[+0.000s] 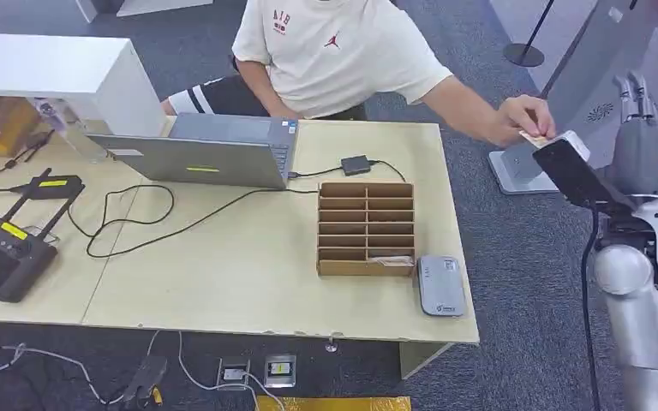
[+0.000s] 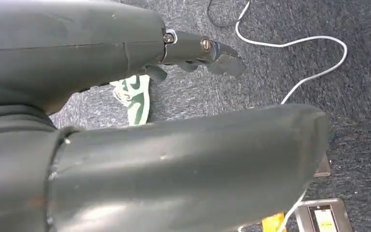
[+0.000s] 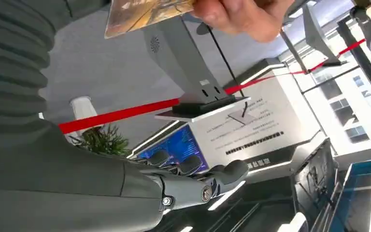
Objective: Pass the card to the sensor for recognition and then transmit it.
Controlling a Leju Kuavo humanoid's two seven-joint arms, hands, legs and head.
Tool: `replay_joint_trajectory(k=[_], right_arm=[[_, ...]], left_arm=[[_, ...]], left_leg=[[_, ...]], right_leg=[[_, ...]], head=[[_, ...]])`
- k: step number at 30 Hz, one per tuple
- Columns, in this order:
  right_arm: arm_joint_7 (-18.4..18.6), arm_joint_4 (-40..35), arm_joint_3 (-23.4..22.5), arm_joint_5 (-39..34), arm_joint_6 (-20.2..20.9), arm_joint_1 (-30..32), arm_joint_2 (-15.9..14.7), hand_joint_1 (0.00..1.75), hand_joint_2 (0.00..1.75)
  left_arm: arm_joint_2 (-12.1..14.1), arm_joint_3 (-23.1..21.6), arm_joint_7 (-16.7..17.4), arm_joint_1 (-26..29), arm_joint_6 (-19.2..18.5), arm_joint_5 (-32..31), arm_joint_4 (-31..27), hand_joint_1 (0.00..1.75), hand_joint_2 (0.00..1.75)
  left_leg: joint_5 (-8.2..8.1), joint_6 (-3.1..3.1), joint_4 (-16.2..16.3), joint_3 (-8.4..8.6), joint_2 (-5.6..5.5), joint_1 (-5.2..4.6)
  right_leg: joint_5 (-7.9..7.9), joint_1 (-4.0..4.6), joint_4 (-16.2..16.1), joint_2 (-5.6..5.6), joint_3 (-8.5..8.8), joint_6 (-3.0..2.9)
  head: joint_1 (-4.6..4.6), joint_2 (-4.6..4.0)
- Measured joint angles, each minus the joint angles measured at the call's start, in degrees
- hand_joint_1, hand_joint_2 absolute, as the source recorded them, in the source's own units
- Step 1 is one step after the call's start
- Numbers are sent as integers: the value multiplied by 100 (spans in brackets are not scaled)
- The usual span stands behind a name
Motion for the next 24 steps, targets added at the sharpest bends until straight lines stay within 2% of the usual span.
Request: replay_joint_trajectory(k=[4, 5, 6, 7, 8, 24], right_arm=[[-15, 87, 48, 13, 2, -68, 24, 0, 175], [-20, 103, 52, 13, 2, -82, 31, 23, 175], [-31, 129, 59, 13, 2, -99, 35, 23, 175], [-44, 157, 72, 13, 4, -119, 39, 164, 175], [-61, 184, 83, 11, 4, -134, 44, 175, 175], [-118, 485, 299, -253, 138, -315, 94, 175, 175]], left_arm=[[0, 0, 0, -2, -22, 0, 0, 0, 0], [0, 0, 0, -2, -26, 2, 0, 0, 0], [0, 0, 0, -2, -26, 7, 0, 0, 0], [0, 0, 0, -2, -28, 7, 0, 0, 0], [0, 0, 0, -2, -33, 9, 0, 0, 0], [2, 0, 44, 4, -101, 5, -4, 0, 0]], left_leg=[[0, 0, 0, 0, 0, 0], [0, 0, 0, 0, 0, 0], [0, 0, 0, 0, 0, 0], [0, 0, 0, 0, 0, 0], [0, 0, 0, 0, 0, 0], [0, 0, 0, -1, -1, 0]], right_leg=[[0, 0, 0, 0, 0, 0], [0, 0, 0, 0, 0, 0], [0, 0, 0, 0, 1, 0], [0, 0, 0, 0, 0, 0], [0, 0, 0, 0, 1, 0], [0, 0, 0, -1, 0, 0]], head=[[0, 0], [2, 0], [-2, 0], [2, 0], [0, 0], [0, 0]])
